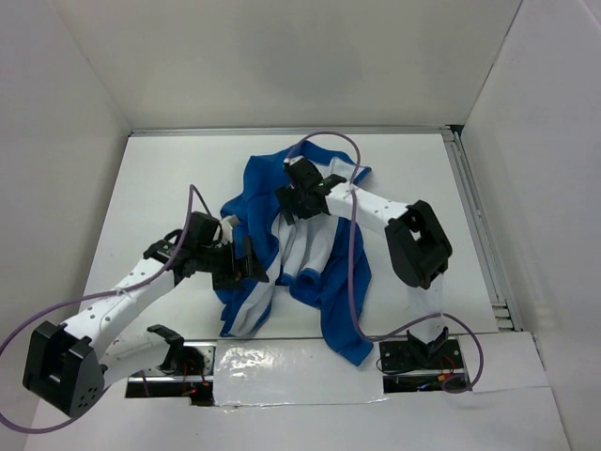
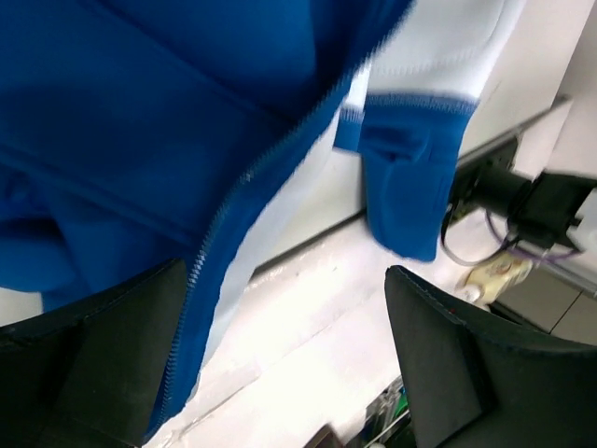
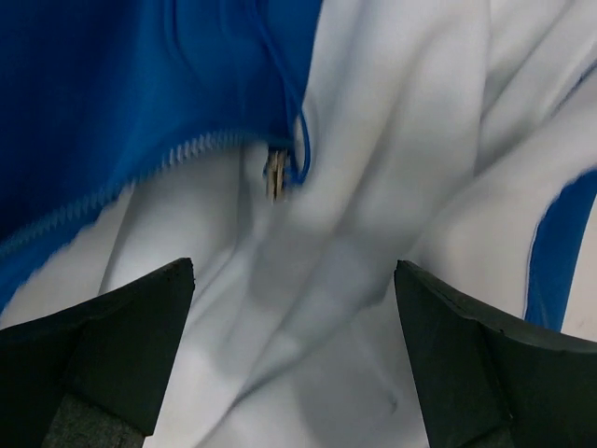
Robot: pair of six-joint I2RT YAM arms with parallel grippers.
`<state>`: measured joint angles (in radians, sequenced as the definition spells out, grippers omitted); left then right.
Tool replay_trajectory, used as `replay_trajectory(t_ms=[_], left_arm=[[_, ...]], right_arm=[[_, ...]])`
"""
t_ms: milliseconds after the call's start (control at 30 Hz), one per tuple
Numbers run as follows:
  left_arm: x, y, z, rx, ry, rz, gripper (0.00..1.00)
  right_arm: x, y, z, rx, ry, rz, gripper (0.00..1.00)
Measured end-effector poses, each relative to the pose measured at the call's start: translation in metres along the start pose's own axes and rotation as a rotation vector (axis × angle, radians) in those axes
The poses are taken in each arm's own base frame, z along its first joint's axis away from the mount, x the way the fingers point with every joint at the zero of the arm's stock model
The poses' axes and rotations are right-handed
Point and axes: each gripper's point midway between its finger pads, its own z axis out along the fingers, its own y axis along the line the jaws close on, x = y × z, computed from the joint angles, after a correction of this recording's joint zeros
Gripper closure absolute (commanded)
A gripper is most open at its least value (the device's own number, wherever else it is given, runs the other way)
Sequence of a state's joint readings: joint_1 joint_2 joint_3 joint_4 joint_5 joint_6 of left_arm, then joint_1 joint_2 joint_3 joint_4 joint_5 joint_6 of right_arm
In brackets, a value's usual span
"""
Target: Zip up the jacket
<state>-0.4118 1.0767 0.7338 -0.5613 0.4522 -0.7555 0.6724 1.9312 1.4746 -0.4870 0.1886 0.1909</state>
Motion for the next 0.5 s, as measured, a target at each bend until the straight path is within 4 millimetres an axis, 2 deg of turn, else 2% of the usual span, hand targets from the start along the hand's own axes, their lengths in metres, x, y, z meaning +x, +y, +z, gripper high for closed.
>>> replay_trajectory(t_ms=[133,200,233,267,333,367,400,433,467,500], left_arm=[[0.031,0.006,0.007,0.008,0.063,0.027,0.05],[0.045,0.011,0.012,-0.005,0.103,0.034,0.11],[0.05,0.012,0.014,-0.015,0.12,0.032,0.15],[0.054,0.013,0.015,-0.024,0.135,0.03,0.22],[0.059,0.014,0.019,-0.041,0.156,0.031,0.34],[0.061,0.016,0.022,-0.052,0.167,0.031,0.48],[0.063,0.018,0.024,-0.066,0.179,0.025,0.57],[0.065,0.021,0.027,-0.08,0.191,0.02,0.83],[0.066,0.023,0.029,-0.094,0.202,0.01,0.97],[0.067,0.025,0.031,-0.104,0.209,0.006,1.0]], right_arm=[[-0.019,-0.002,0.025,0.038,-0.023,-0.077,0.06],[-0.03,-0.001,0.035,0.051,-0.041,-0.111,0.07],[-0.036,0.001,0.041,0.052,-0.055,-0.13,0.12],[-0.041,0.002,0.046,0.051,-0.063,-0.149,0.16],[-0.051,0.007,0.054,0.04,-0.088,-0.182,0.43],[-0.053,0.009,0.057,0.027,-0.095,-0.2,0.61],[-0.055,0.013,0.058,0.003,-0.103,-0.221,1.0],[-0.056,0.016,0.059,-0.019,-0.107,-0.24,1.0],[-0.057,0.02,0.059,-0.037,-0.112,-0.247,1.0],[-0.06,0.022,0.058,-0.048,-0.121,-0.255,1.0]])
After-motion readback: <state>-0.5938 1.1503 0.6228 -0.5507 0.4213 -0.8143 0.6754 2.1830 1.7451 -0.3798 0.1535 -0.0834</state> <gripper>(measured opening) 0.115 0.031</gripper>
